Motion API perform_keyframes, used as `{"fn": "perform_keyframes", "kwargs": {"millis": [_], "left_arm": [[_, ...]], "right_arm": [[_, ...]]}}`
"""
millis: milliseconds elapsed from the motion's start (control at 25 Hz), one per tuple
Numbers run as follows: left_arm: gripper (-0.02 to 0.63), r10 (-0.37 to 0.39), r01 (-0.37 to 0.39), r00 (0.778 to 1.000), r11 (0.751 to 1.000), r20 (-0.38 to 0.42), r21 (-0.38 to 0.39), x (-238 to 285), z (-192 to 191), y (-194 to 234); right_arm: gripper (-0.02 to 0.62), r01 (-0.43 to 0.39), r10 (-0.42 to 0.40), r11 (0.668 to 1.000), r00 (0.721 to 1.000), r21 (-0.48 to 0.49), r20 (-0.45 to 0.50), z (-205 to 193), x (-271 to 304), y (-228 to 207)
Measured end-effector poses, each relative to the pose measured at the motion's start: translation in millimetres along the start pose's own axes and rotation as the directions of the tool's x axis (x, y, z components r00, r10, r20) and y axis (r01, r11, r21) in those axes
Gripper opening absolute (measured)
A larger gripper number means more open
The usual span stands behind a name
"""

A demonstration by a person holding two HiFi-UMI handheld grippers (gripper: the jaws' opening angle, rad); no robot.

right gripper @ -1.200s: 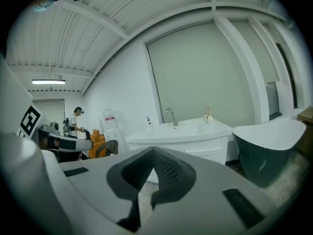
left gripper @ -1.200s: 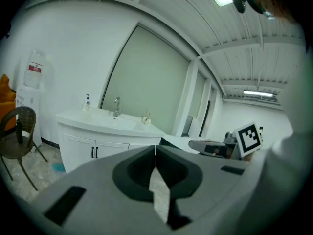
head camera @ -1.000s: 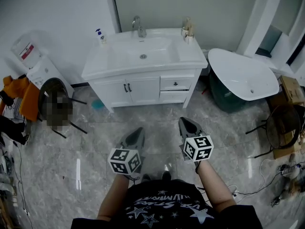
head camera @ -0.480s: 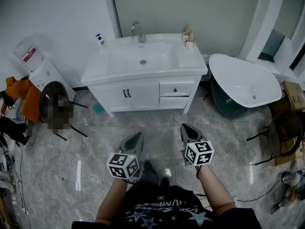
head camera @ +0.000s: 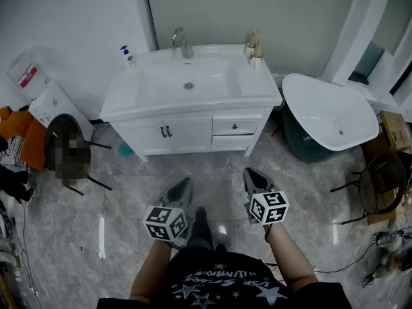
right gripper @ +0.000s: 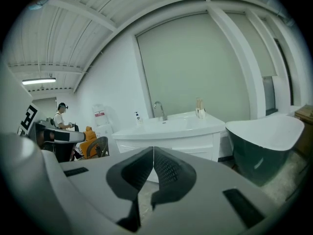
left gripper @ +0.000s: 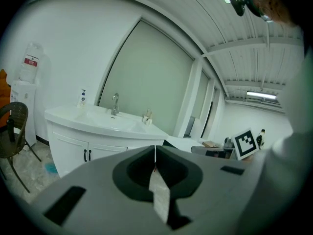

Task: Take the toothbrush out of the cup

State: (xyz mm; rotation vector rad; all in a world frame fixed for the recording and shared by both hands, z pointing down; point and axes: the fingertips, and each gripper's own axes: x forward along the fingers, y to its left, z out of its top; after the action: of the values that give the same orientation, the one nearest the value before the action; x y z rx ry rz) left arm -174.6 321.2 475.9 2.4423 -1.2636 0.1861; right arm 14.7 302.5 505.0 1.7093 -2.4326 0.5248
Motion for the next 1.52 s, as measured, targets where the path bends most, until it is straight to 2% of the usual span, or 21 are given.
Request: {"fn": "perform_keyframes", "kwargs": {"millis": [400, 720, 960, 1520], "left_arm": [[0.02, -0.048, 0.048, 0.999, 0.999, -0.016, 0.009, 91, 49, 62], [0.02, -0.101, 0.101, 0.994, 0.995, -0.043, 0.001, 141, 72, 100], [0.02, -0.131, 0.132, 0.99, 0.991, -0.041, 0.002, 164, 89, 131], [0.02, -0.145, 0.146, 0.989, 0.989, -0.036, 0.018, 185, 108, 160]], "right_arm": [[0.014, 0.059, -0.059, 0.998, 0.998, 0.015, 0.005, 41, 94, -35], [0.014, 0.121, -0.121, 0.992, 0.993, 0.021, -0.012, 61, 145, -53], [0.014, 0.121, -0.124, 0.992, 0.991, 0.047, 0.058, 83, 177, -49], [0.014, 0.149, -0.15, 0.989, 0.987, 0.024, 0.048, 101, 215, -58]]}}
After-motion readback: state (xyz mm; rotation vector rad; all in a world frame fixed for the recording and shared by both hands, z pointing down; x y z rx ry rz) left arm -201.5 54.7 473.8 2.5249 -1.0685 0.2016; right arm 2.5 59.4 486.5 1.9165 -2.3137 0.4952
